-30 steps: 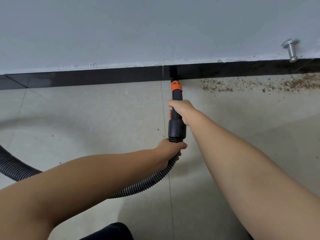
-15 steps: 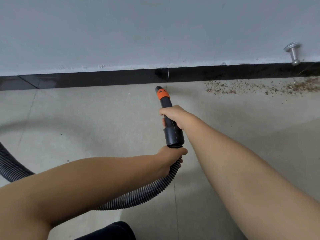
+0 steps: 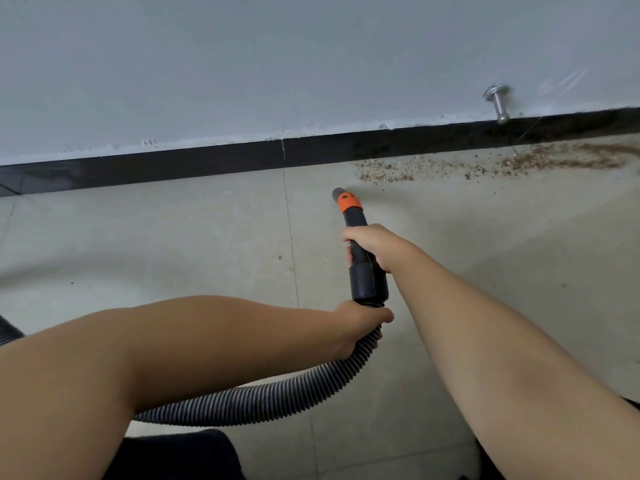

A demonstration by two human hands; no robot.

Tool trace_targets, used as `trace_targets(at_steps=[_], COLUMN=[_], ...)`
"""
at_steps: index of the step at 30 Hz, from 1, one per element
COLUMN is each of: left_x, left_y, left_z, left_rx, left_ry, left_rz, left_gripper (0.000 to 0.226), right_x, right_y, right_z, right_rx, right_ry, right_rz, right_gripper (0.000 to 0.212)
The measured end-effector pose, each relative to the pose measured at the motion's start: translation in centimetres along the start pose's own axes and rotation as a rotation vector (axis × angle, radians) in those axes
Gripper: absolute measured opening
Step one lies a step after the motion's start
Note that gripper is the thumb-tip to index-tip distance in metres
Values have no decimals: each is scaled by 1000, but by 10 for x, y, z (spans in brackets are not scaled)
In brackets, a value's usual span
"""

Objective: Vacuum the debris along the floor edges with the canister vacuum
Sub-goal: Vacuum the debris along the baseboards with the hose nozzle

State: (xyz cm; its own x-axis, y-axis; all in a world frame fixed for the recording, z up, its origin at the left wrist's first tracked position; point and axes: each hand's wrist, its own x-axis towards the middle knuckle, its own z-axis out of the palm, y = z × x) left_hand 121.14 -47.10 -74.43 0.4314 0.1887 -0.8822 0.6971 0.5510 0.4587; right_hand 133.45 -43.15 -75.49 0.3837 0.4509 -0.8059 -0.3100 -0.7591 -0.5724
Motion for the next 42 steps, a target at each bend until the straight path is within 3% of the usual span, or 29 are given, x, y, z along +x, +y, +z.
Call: trace_targets(at_steps=[28, 35, 42], left_x=[58, 67, 54], left_y=[70, 66, 41], left_z=[172, 151, 114], left_rx=[64, 37, -10], left_ry=[17, -38, 63], left_rz=[65, 96, 137], left_gripper=[12, 14, 11], right_x=[35, 41, 32], right_y=[20, 12, 3], right_z=[-199, -179, -125], right_rx=[147, 123, 43], right_ry=[111, 104, 9], right_rz=[18, -5, -8], right_gripper=[11, 12, 10])
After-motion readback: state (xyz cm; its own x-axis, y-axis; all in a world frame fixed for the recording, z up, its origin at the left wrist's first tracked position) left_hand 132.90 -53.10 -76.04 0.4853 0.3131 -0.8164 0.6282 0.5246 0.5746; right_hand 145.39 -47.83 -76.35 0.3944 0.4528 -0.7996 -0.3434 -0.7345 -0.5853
